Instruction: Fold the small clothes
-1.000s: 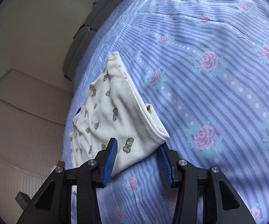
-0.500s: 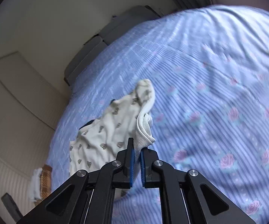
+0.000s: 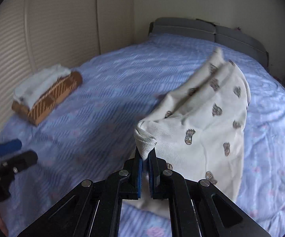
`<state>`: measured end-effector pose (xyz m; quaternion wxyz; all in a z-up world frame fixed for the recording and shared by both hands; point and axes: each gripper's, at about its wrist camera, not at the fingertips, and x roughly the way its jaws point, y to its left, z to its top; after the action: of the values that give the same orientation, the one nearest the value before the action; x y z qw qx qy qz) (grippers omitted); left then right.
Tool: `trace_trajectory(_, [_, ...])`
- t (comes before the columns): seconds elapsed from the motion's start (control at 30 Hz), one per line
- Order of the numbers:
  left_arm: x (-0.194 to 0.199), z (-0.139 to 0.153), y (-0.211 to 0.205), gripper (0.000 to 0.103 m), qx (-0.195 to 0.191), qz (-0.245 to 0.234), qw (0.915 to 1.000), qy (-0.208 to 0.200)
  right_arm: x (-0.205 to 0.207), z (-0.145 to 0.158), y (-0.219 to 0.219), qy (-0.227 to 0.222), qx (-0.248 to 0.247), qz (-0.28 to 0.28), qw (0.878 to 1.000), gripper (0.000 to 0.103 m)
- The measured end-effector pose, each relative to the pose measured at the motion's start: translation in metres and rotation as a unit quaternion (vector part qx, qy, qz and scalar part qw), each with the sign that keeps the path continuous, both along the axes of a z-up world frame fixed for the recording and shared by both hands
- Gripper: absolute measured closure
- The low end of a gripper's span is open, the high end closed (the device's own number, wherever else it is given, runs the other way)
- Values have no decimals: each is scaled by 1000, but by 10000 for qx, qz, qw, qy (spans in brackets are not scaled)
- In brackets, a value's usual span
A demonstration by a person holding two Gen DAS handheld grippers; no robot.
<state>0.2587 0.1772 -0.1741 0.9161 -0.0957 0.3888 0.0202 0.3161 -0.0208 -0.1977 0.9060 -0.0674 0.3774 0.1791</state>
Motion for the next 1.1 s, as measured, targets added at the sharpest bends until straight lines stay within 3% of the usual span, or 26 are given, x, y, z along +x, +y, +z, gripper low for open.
trace_trajectory(0.1, [-1,-9,6,34,-56,-20,10000,65,-6,-24,6,246,-159,-12,9996,96])
trace_trajectory(0.23, [0,-14,7,34,-157,-84,9998,63,-8,-27,1,315,20,-30,9995,94])
trace_trajectory(0.33, [1,-13,4,34,-230,-128,9996,30,-7,-25,-5,471,239,-21,9986,86])
trace_trajectory(0.47, [5,-10,-6,34,-272,-234,9994,-8,-19,-13,-26,534,838,-91,9950,66])
trace_trajectory(0.53, [7,-9,-16,34,-265,-340,9991,-8,-26,-8,-35,463,978,-184,9940,64])
trace_trajectory(0.77, [27,-10,-67,34,-382,-751,9964,-2,-43,4,-91,60,556,-885,9945,64])
trace_trajectory(1.03, [54,-34,-104,34,-114,-838,9963,176,-17,-37,-132,618,266,-1429,9874,64])
trace_trajectory(1.1, [57,-42,-101,34,-58,-763,9967,274,-20,-40,-140,615,472,-1411,9870,64])
